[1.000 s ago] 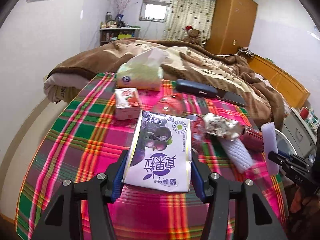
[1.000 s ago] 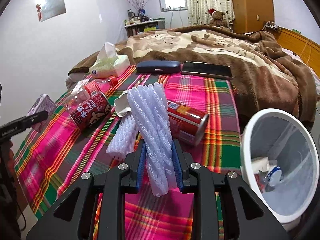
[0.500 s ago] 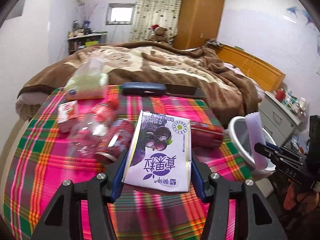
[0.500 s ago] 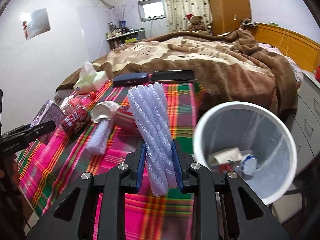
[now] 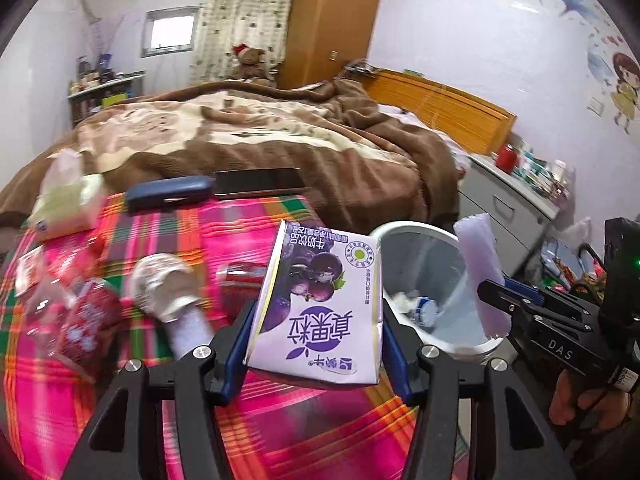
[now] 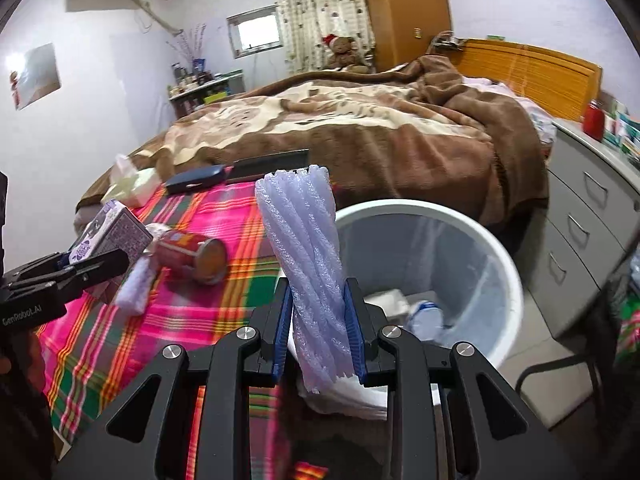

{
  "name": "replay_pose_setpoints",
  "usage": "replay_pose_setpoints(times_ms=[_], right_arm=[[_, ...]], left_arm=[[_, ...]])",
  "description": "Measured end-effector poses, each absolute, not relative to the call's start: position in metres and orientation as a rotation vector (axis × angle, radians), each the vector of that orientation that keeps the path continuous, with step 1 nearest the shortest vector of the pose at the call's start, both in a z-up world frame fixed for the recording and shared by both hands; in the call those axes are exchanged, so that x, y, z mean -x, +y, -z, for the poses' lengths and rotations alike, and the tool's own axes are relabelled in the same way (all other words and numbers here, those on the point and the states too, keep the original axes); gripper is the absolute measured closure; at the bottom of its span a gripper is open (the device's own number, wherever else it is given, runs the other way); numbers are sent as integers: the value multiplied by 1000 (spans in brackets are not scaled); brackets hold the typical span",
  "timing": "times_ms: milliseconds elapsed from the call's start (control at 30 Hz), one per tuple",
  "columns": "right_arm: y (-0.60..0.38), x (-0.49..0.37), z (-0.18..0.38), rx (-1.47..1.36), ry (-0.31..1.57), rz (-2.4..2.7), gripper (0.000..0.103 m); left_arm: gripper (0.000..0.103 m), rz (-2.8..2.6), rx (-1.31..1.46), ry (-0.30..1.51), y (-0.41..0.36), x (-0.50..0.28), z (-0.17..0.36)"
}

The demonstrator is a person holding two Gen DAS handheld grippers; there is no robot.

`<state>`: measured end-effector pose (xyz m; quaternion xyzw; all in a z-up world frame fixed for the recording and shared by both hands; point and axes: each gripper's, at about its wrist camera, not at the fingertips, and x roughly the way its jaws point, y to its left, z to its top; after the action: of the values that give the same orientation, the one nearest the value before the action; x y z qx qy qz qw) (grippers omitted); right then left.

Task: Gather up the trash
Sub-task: 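Carry the foam nets with the right tool while the left tool carries the carton over the bin, then open the right tool over the bin while the left tool releases the carton into it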

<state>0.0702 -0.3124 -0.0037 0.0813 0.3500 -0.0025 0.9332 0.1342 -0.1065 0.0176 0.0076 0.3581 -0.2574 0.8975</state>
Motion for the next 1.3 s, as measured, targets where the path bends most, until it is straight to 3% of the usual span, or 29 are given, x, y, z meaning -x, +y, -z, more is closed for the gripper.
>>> replay_pose_setpoints(times_ms=[500, 833, 933, 1000, 1067, 1300], right_arm=[[-369, -78, 29, -211, 792, 128, 76], [-387, -80, 41, -212, 844, 136, 75], [-387, -80, 41, -206, 839, 130, 70], [-387, -81, 40, -205, 830, 123, 61], [-387, -80, 40, -199, 824, 129, 45], [-390, -79, 38, -207, 816, 143, 45]], left_arm=[[46, 694, -88, 787, -223, -150, 1], [46, 710, -94, 836, -252, -166, 20], [46, 698, -106, 842, -255, -169, 23], [43, 702, -93, 847, -255, -169, 25], [36, 692, -83, 846, -253, -169, 25], [35, 689, -59, 845, -244, -168, 23]])
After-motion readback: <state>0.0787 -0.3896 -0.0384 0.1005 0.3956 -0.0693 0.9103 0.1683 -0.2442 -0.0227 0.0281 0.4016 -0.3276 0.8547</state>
